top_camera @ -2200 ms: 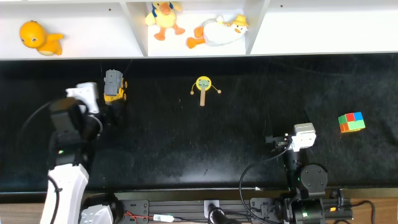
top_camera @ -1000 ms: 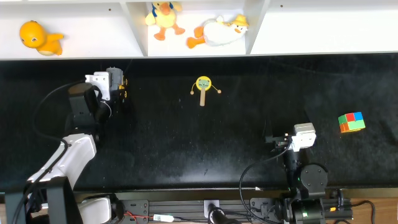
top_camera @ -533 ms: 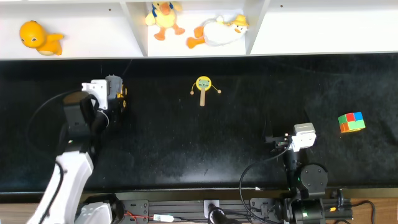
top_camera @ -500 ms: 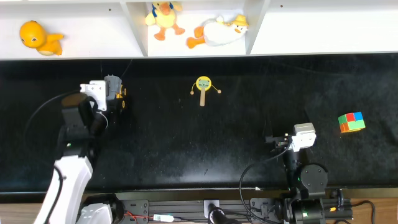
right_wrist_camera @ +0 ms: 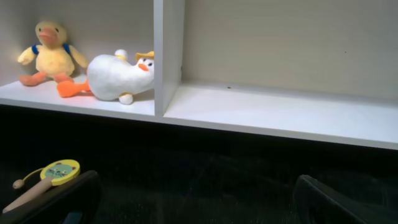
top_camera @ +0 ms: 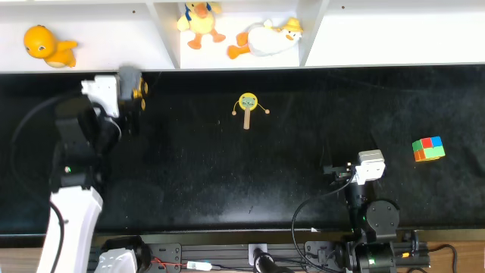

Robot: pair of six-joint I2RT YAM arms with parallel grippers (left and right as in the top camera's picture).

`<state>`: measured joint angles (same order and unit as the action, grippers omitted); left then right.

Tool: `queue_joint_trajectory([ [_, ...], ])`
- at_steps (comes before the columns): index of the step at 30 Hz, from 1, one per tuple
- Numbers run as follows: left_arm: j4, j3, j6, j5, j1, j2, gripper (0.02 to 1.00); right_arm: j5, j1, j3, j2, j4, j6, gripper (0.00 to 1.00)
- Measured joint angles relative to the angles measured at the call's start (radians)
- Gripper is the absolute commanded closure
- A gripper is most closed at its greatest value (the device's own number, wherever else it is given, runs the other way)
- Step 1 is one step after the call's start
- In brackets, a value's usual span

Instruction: Store Toys

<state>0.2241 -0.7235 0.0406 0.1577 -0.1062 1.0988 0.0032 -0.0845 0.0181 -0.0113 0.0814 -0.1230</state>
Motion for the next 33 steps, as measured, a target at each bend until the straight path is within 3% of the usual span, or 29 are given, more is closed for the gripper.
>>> queue_joint_trajectory([
  [17, -0.060, -0.343, 0.000, 0.023, 0.000, 0.471, 0.691, 0.000, 0.000, 0.000, 0.000, 0.000, 0.000, 0.005],
  [18, -0.072, -0.358, 0.000, 0.023, 0.000, 0.491, 0.654, 0.000, 0.000, 0.000, 0.000, 0.000, 0.000, 0.005],
  [19, -0.084, -0.369, 0.000, 0.025, 0.000, 0.507, 0.516, 0.000, 0.000, 0.000, 0.000, 0.000, 0.000, 0.005],
  [20, -0.093, -0.376, 0.000, 0.025, 0.000, 0.520, 0.264, 0.000, 0.000, 0.000, 0.000, 0.000, 0.000, 0.005],
  [21, -0.099, -0.380, 0.006, 0.025, 0.000, 0.530, 0.106, 0.000, 0.000, 0.000, 0.000, 0.000, 0.000, 0.005],
  [22, -0.101, -0.383, 0.004, 0.025, 0.000, 0.537, 0.020, 0.000, 0.000, 0.000, 0.000, 0.001, 0.000, 0.005],
  [33, -0.028, -0.304, 0.004, 0.006, 0.000, 0.452, 0.020, 0.000, 0.000, 0.000, 0.000, 0.000, 0.000, 0.005],
])
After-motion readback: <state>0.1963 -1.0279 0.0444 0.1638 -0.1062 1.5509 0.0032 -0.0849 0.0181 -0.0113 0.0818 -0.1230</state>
